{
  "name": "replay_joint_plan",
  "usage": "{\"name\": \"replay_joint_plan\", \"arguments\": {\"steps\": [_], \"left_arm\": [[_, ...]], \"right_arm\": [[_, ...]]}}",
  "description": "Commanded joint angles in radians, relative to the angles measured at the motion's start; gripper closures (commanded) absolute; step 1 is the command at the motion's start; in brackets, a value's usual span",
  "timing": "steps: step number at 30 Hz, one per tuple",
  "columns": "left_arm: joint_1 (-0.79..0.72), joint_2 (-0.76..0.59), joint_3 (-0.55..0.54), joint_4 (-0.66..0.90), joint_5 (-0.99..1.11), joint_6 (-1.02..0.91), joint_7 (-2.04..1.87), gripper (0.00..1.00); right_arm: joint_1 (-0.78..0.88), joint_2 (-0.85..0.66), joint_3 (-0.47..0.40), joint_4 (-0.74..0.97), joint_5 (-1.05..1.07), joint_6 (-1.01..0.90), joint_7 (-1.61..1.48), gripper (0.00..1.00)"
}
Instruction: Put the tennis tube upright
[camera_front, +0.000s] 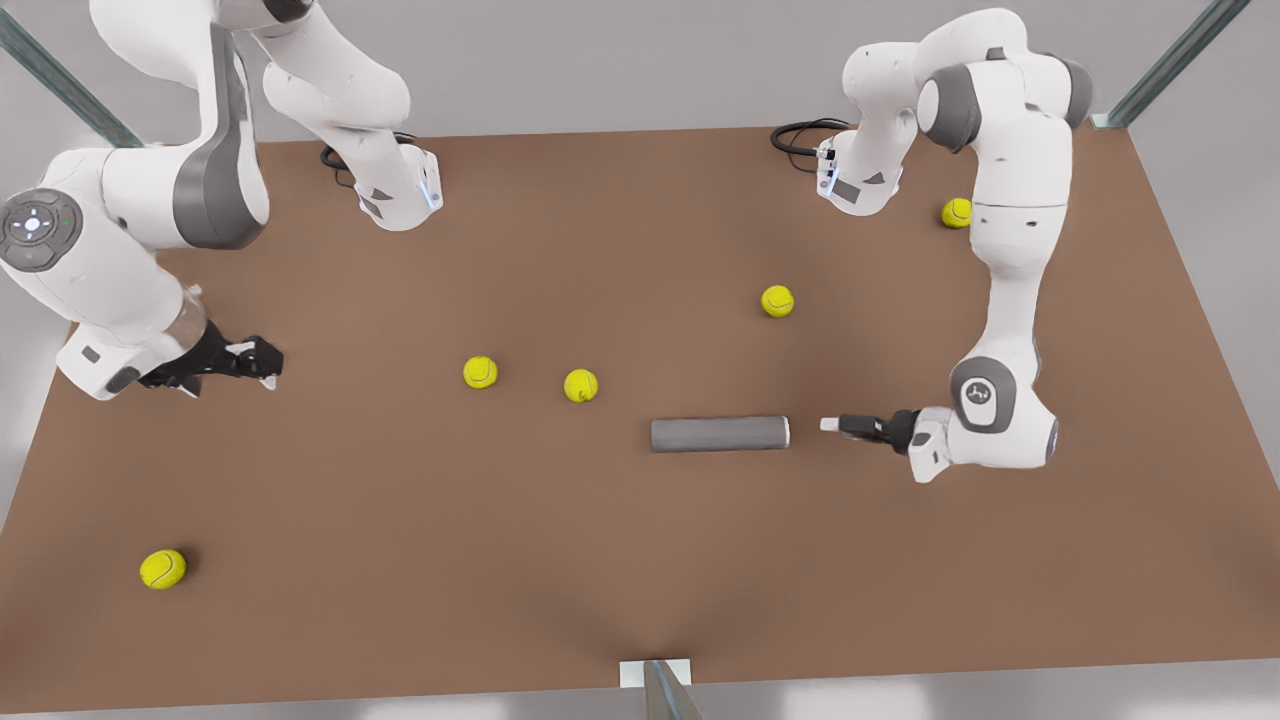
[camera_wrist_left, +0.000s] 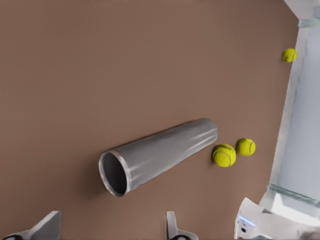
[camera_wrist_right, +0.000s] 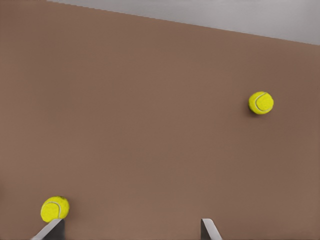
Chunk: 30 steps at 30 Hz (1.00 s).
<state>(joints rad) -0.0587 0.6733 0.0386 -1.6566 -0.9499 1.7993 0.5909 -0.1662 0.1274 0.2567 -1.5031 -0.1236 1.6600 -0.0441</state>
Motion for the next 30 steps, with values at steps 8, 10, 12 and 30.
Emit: {"name": "replay_joint_plan", "arguments": {"steps": [8, 10, 12, 30], "left_arm": [[0.054, 0.061, -0.082, -0.014, -0.208, 0.026, 0.064, 0.0], [0.054, 0.061, -0.082, -0.041, -0.204, 0.025, 0.102, 0.0], [0.056, 0.057, -0.082, -0.077, -0.201, 0.029, 0.112, 0.0], [0.046, 0.06, -0.138, -0.172, -0.365, 0.175, 0.095, 0.0]], "right_arm": [[0.004, 0.026, 0.001, 0.004, -0.031, -0.085, -0.003, 0.0], [0.005, 0.04, 0.001, 0.001, -0.033, -0.091, -0.003, 0.0], [0.002, 0.04, 0.001, 0.003, -0.033, -0.097, -0.005, 0.0], [0.005, 0.047, 0.004, 0.003, -0.033, -0.18, -0.005, 0.0]]}}
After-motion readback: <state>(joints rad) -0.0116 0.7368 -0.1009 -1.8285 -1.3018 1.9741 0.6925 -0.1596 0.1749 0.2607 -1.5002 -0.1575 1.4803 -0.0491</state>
